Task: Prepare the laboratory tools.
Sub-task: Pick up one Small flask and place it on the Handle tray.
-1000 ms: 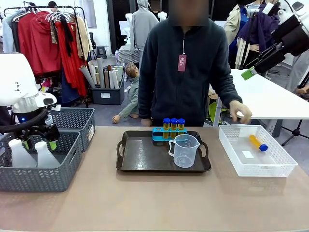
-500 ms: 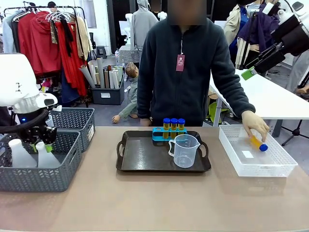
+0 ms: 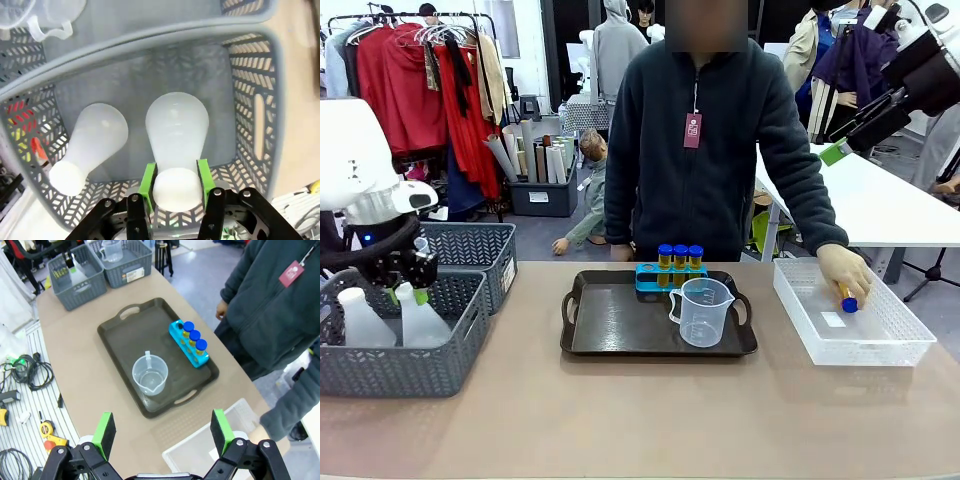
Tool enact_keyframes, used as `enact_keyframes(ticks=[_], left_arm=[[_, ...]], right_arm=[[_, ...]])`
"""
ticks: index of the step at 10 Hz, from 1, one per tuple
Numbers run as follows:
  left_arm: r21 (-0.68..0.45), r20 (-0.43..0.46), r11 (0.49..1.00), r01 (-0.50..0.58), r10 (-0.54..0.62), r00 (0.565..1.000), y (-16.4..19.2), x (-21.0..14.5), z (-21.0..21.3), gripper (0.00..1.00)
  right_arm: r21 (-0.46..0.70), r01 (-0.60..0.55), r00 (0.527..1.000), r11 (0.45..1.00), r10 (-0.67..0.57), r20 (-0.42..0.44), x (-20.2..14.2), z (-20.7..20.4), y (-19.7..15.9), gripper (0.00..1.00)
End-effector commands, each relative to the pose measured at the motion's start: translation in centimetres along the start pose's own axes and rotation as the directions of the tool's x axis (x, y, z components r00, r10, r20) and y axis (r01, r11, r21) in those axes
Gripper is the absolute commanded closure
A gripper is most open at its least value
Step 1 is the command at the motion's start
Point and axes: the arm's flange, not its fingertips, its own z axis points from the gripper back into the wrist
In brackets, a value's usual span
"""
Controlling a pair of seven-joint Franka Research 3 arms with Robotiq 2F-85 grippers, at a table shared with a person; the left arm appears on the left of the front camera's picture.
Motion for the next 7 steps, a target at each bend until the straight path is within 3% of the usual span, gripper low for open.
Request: enact_keyframes(ticks=[1,5,7], left_arm=[[-0.052,0.012,0.995,0.081,-0.080,0.997,-1.1,0.9,4.5,1.00],[0.067,0.046,0.963,0.259,-0.263,0.964,-3.8,3.0,17.0,1.00],[0.058,0.148,0.931,0.360,-0.365,0.919,-5.4,4.3,22.6,1.00]], right_arm=[[0.013,-0.003,1.000,1.000,0.003,0.023,0.1,0.0,-0.1,0.00],[0.013,-0.003,1.000,1.000,0.003,0.023,0.1,0.0,-0.1,0.00],[0.013,-0.003,1.000,1.000,0.003,0.023,0.1,0.0,-0.1,0.00]])
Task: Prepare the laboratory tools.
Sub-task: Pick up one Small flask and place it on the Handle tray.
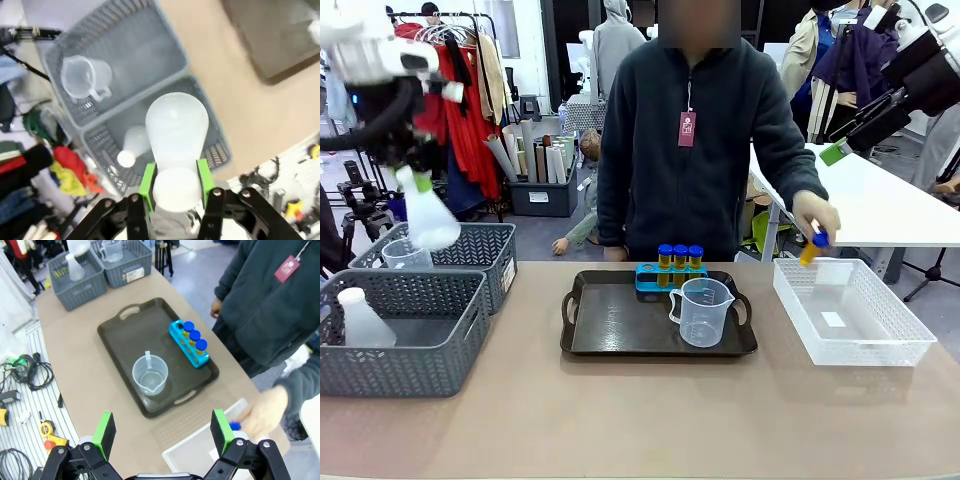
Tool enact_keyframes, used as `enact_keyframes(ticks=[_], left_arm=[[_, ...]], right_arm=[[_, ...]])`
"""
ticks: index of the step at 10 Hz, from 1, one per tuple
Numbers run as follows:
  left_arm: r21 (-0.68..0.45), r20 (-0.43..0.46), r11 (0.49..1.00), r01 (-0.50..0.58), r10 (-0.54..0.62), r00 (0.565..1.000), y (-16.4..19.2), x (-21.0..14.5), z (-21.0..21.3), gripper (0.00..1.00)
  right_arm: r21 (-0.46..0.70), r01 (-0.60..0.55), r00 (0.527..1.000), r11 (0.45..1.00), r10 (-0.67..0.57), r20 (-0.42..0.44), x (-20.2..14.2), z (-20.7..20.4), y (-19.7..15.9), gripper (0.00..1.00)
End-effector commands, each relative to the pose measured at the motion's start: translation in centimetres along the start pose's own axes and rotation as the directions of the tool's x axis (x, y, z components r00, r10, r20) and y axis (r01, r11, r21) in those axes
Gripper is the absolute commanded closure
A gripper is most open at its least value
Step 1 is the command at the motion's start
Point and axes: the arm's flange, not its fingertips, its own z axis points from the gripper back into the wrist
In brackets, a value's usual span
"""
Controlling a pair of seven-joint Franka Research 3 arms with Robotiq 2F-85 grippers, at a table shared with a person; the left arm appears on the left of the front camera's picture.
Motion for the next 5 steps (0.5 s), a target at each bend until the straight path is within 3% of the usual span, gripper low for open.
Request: enact_keyframes(ticks=[1,3,5], left_arm=[[-0.073,0.086,0.988,0.133,-0.127,0.988,-0.1,3.3,3.3,1.00],[-0.059,0.151,0.963,0.264,-0.252,0.956,-2.4,6.3,6.7,1.00],[-0.010,0.167,0.949,0.315,-0.309,0.936,-4.1,7.9,8.4,1.00]], right_arm=[[0.013,-0.003,1.000,1.000,0.003,0.023,0.1,0.0,-0.1,0.00],[0.013,-0.003,1.000,1.000,0.003,0.023,0.1,0.0,-0.1,0.00],[0.013,-0.003,1.000,1.000,0.003,0.023,0.1,0.0,-0.1,0.00]])
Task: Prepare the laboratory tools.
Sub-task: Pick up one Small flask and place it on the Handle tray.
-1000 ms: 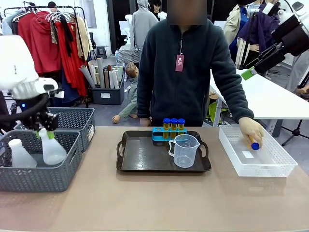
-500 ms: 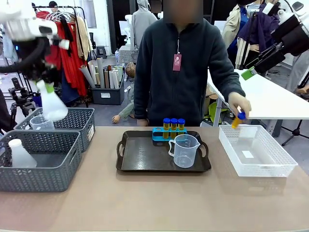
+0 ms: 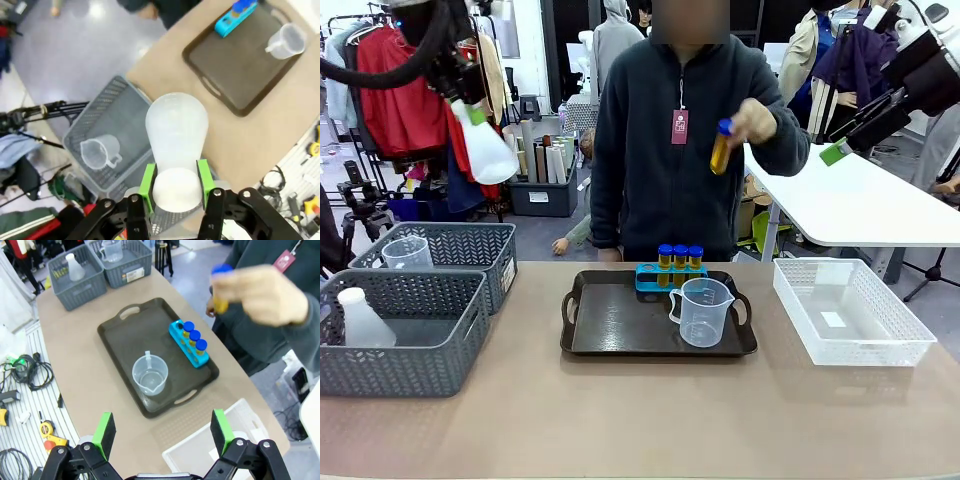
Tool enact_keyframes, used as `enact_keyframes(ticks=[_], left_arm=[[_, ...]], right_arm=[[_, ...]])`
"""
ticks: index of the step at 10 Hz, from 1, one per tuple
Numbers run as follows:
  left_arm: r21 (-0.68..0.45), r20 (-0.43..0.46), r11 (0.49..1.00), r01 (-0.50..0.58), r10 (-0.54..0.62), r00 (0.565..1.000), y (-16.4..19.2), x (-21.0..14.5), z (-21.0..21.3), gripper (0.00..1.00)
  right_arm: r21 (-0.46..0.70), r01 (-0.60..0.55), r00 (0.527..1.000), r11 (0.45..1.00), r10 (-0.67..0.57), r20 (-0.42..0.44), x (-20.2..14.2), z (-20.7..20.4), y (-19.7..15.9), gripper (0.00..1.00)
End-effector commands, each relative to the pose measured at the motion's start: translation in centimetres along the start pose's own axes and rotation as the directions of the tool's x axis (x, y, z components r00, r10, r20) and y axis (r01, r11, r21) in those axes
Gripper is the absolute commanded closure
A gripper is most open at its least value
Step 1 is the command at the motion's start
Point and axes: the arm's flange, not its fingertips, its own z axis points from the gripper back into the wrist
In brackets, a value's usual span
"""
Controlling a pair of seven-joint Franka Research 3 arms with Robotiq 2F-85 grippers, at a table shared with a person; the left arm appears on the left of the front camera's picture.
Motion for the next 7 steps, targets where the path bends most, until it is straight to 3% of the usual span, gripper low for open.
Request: enact_keyframes(ticks=[1,7], left_arm=[[0.007,0.009,0.998,0.064,-0.064,0.998,0.7,1.6,1.2,1.00],[0.001,0.012,1.000,0.028,-0.028,1.000,-0.2,1.0,0.4,1.00]], right_arm=[[0.013,-0.003,1.000,1.000,0.003,0.023,0.1,0.0,-0.1,0.00],[0.013,-0.003,1.000,1.000,0.003,0.023,0.1,0.0,-0.1,0.00]])
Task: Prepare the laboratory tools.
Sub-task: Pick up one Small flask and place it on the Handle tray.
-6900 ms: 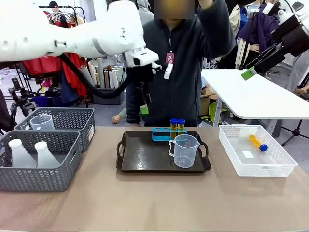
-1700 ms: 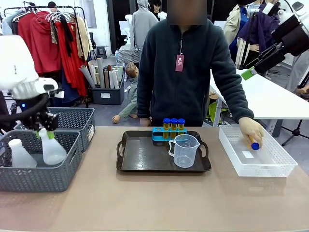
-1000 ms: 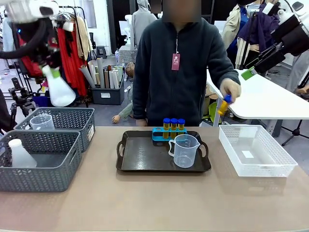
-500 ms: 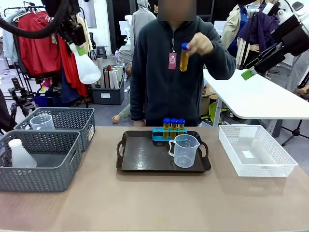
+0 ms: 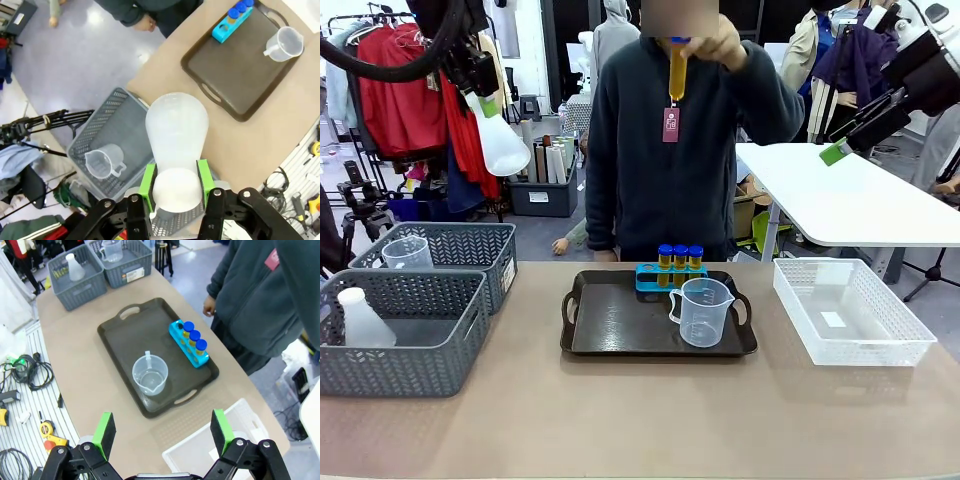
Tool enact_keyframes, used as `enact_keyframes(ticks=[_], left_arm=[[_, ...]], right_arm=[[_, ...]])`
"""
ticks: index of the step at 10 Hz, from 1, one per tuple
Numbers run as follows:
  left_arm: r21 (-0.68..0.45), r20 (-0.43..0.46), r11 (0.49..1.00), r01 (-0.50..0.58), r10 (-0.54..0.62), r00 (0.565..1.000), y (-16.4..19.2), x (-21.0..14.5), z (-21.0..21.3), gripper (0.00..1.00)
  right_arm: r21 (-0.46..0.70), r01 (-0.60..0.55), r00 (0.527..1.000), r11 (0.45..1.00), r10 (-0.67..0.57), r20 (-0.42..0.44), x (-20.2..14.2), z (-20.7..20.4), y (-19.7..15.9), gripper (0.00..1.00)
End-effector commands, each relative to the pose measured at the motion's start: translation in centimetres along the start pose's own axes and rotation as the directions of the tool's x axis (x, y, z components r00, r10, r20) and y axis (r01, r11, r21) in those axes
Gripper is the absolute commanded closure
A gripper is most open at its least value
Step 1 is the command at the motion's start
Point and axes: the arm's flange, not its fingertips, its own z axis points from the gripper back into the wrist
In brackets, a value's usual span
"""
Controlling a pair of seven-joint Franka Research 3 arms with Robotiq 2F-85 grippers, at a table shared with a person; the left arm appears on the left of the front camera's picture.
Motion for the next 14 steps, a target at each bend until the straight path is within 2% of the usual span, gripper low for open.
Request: enact_keyframes(ticks=[1,3,6,10,11,14], left_arm=[[0.003,0.000,1.000,-0.013,0.013,1.000,-0.2,-0.5,0.4,1.00],[0.000,0.000,1.000,0.000,0.000,1.000,0.0,0.0,0.0,1.00],[0.001,-0.041,0.994,0.109,-0.109,0.993,-2.0,3.7,0.5,1.00],[0.000,-0.041,0.968,0.252,-0.252,0.967,-4.9,8.6,-2.9,1.00],[0.015,-0.057,0.948,0.316,-0.315,0.947,-5.8,9.5,-4.1,1.00],[-0.038,-0.054,0.916,0.400,-0.401,0.914,-8.1,11.5,-8.1,1.00]], right_arm=[[0.013,-0.003,1.000,1.000,0.003,0.023,0.1,0.0,-0.1,0.00],[0.013,-0.003,1.000,1.000,0.003,0.023,0.1,0.0,-0.1,0.00],[0.013,-0.003,1.000,1.000,0.003,0.023,0.1,0.0,-0.1,0.00],[0.013,-0.003,1.000,1.000,0.003,0.023,0.1,0.0,-0.1,0.00],[0.013,-0.003,1.000,1.000,0.003,0.023,0.1,0.0,-0.1,0.00],[0.013,-0.003,1.000,1.000,0.003,0.023,0.1,0.0,-0.1,0.00]])
